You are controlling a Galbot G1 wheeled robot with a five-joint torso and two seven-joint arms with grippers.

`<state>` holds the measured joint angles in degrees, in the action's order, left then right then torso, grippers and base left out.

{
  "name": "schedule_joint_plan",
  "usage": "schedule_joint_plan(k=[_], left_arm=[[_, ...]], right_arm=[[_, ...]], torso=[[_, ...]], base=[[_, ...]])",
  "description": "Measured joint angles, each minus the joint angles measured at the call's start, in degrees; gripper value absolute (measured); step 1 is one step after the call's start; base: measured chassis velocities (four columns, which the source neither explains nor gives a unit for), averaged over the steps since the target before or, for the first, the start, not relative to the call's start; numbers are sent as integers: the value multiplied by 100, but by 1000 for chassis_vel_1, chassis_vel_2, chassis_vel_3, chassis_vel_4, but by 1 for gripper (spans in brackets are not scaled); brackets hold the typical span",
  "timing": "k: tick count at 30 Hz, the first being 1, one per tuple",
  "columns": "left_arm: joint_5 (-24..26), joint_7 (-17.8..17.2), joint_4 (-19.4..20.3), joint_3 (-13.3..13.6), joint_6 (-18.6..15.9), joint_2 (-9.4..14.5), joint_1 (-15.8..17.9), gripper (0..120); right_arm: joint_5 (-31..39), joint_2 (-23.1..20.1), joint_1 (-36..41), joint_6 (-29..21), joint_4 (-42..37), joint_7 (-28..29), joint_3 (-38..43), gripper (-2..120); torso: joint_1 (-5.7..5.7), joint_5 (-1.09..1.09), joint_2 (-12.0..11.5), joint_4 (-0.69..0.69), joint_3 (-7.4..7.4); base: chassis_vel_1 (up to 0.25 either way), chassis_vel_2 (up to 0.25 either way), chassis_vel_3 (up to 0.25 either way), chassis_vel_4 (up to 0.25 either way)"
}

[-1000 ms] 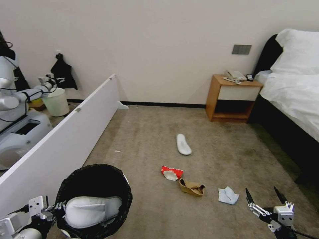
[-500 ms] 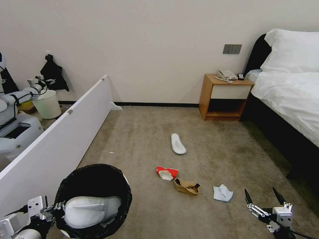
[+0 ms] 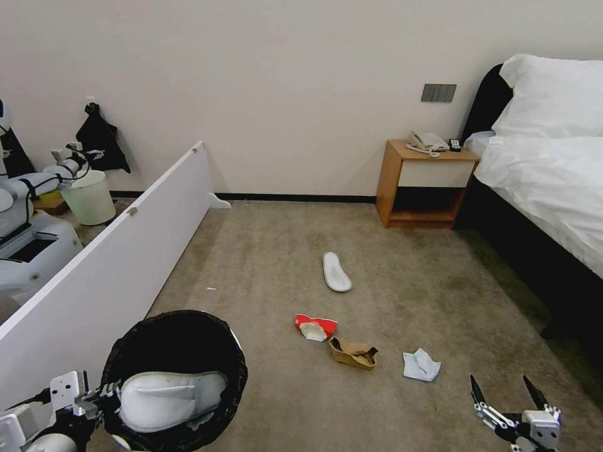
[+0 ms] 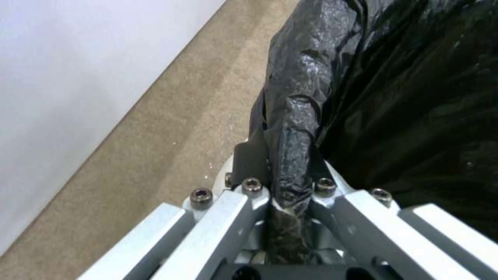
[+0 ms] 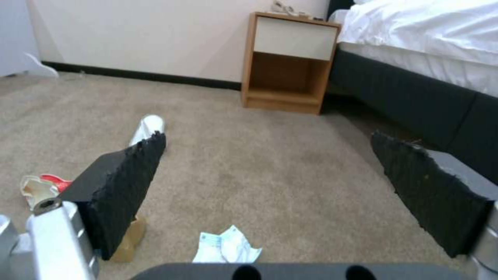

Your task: Pick up the trash bin, then pick up the garbage from the floor and place it into the trash bin.

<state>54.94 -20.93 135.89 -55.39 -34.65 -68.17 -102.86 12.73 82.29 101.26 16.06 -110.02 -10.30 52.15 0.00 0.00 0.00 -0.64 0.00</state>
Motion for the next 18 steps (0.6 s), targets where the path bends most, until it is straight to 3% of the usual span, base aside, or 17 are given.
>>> schedule_joint_plan(k=[18], left_arm=[[-14, 19, -7, 36, 5, -8, 11, 2]], right_arm=[[53, -49, -26, -9, -70, -68, 10, 100]], torso=[[0, 0, 0, 0, 0]], base=[[-15, 10, 14, -14]])
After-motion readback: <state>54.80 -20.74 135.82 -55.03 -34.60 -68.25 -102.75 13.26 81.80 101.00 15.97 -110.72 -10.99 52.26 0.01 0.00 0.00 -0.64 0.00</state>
